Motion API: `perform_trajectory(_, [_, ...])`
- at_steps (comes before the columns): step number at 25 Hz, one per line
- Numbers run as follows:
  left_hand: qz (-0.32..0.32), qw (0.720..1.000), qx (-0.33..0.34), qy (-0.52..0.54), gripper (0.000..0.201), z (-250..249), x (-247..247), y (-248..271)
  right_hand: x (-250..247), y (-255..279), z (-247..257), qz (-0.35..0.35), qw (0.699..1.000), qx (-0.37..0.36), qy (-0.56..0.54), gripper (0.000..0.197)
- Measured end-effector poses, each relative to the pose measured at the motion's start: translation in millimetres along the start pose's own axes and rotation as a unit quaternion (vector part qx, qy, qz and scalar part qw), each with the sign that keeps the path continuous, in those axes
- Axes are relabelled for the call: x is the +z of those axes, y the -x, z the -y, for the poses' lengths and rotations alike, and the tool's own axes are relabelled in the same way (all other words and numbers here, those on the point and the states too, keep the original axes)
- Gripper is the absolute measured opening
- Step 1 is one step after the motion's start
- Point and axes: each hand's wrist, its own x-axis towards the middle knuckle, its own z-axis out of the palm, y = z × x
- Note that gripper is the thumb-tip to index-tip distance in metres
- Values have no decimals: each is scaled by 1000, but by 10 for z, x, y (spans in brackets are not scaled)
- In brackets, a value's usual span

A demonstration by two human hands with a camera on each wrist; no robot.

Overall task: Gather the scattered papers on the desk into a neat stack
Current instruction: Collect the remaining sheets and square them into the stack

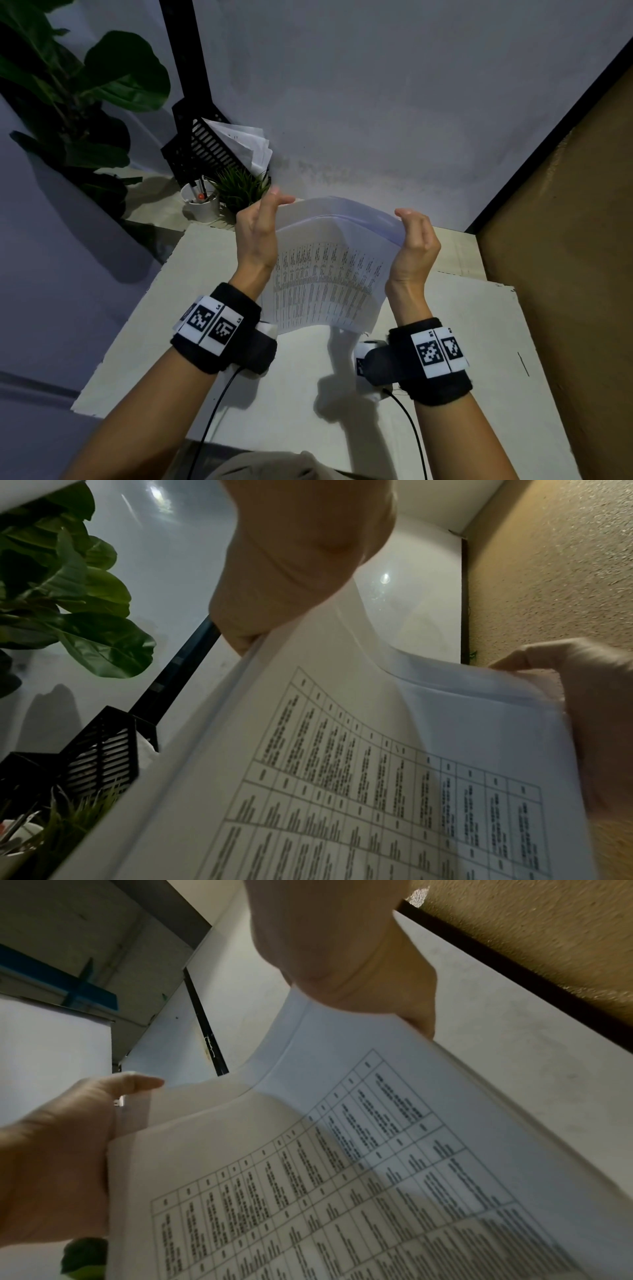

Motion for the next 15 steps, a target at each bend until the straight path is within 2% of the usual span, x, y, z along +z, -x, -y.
perform_trajectory(2, [-1,1000,0,-7,24,32,2,-7,-21,-5,-38,20,1000,2,2,15])
perform_trajectory(3, [-2,1000,3,-10,22,53,8,-4,-47,-7,-69,37,999,1,6,15])
perform_trajectory(6, [21,998,52,-6,24,149,-58,32,-208,-21,-219,140,989,14,39,12])
perform_trajectory(8, [78,995,64,-16,34,327,-177,44,-347,-29,-353,205,975,69,56,13])
perform_trajectory(10, [138,990,-19,-27,55,542,-287,38,-452,-40,-484,253,954,118,107,22])
perform_trajectory(12, [191,973,-115,-54,72,739,-351,20,-498,-40,-577,296,934,142,140,31])
perform_trajectory(15, [210,967,-142,-29,73,845,-371,-43,-460,-25,-646,281,938,156,132,32])
